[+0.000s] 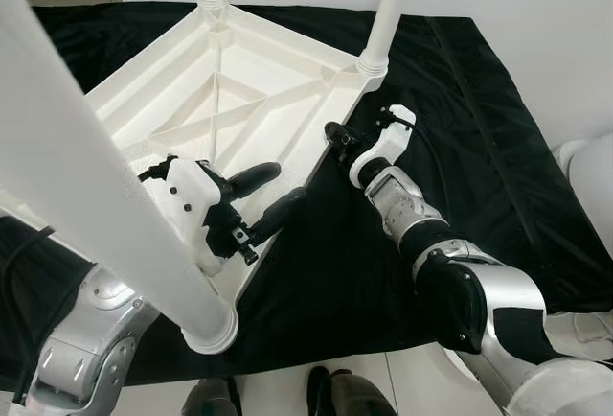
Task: Building children table
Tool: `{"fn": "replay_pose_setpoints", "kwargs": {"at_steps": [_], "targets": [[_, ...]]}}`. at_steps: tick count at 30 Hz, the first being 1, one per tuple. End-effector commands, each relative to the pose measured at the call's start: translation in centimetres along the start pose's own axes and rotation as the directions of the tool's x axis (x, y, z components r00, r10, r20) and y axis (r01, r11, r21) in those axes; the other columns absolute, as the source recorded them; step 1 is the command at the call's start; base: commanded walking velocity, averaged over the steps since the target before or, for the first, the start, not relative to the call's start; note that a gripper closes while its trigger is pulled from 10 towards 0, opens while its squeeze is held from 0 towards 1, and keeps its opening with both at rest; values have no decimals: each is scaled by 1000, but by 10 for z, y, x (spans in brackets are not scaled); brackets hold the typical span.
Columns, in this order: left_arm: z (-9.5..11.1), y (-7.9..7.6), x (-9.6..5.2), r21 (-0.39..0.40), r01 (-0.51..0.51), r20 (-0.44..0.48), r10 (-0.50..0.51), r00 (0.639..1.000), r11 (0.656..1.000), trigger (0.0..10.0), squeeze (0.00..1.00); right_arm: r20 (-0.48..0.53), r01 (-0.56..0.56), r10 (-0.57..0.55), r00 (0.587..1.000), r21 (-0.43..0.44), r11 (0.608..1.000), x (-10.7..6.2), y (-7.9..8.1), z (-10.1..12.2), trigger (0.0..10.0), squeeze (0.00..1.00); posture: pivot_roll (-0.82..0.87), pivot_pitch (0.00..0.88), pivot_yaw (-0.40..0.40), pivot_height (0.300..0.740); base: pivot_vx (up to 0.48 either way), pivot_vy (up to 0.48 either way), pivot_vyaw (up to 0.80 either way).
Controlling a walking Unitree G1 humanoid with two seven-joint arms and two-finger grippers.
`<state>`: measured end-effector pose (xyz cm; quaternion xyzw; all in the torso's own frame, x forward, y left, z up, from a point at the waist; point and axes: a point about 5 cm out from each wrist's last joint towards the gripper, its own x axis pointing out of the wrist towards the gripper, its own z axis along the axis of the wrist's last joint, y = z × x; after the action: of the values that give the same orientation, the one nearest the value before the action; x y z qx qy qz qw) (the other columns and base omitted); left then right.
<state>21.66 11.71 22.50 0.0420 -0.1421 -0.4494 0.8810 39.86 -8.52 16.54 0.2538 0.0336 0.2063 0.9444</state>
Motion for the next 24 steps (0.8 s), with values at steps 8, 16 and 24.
{"fn": "replay_pose_setpoints", "kwargs": {"at_steps": [8,16,24], "targets": [[11,-11,11,-29,12,41,-11,999,999,10000,0,-142,-166,152,978,-94,982,7,29,-20,10000,0,136,197,-14,740,0,0,0],[12,-20,24,-68,26,65,-22,998,997,10000,0,-148,-192,170,974,-147,970,13,44,-19,10000,0,131,196,-5,740,0,0,0],[10,-13,25,-59,-15,45,18,999,998,10000,0,-43,-89,82,996,-204,975,8,23,-6,10000,0,127,194,-8,740,0,0,0]]}}
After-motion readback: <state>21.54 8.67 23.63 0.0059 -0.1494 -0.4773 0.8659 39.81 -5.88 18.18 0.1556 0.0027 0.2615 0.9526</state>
